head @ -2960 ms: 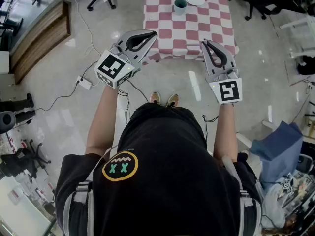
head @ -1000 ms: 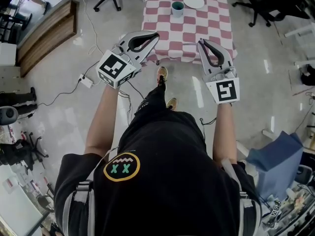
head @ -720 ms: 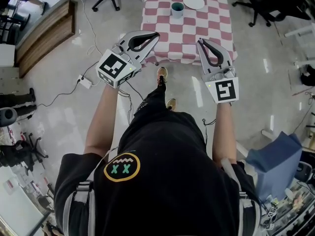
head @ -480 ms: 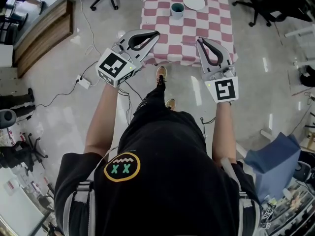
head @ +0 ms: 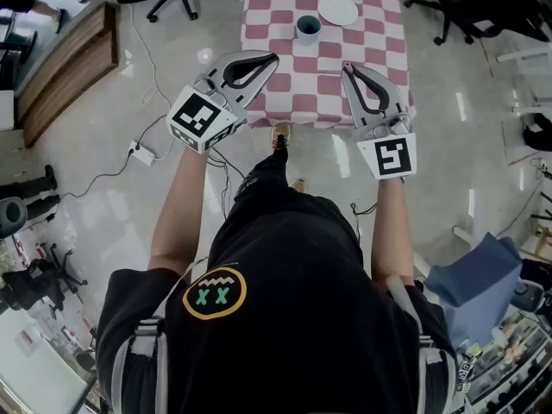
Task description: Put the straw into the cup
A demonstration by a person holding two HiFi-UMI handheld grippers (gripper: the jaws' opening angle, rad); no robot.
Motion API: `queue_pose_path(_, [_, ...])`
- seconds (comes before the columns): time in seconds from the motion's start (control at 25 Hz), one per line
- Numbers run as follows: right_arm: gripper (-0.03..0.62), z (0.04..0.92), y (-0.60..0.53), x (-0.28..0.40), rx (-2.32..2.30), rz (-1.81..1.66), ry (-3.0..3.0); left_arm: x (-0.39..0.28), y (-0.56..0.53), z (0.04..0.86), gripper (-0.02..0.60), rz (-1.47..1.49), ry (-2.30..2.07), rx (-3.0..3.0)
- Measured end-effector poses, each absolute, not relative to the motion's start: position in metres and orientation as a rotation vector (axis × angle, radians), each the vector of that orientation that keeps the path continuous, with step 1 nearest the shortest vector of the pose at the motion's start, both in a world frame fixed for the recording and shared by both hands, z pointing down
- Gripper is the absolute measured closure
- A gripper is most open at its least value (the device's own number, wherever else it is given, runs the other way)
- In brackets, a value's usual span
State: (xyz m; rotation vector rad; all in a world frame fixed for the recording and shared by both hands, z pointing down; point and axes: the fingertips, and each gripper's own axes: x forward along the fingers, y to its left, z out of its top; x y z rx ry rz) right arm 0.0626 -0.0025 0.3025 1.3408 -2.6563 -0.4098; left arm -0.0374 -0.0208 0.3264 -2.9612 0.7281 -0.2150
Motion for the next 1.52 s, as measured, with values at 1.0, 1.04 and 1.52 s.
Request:
queue_pose_path(1.0, [0.549, 0.323, -0.160, 0.042, 1.354, -0.360, -2.559, -0.036, -0.170, 0.353, 0.559, -0.144, 0.613, -3.060])
queue_pose_path(1.04, [0.549, 0.325, -0.164, 0.042, 1.354, -0.356, -2.551, -0.036, -0.173, 0.353, 0.560, -0.146, 0.604, -3.060])
queue_pose_path(1.52, [0.548, 0.343, -0.193, 0.041, 1.313, -0.342, -2.571, -0.018, -0.203, 0.366, 0.560, -0.178, 0.608, -3.047])
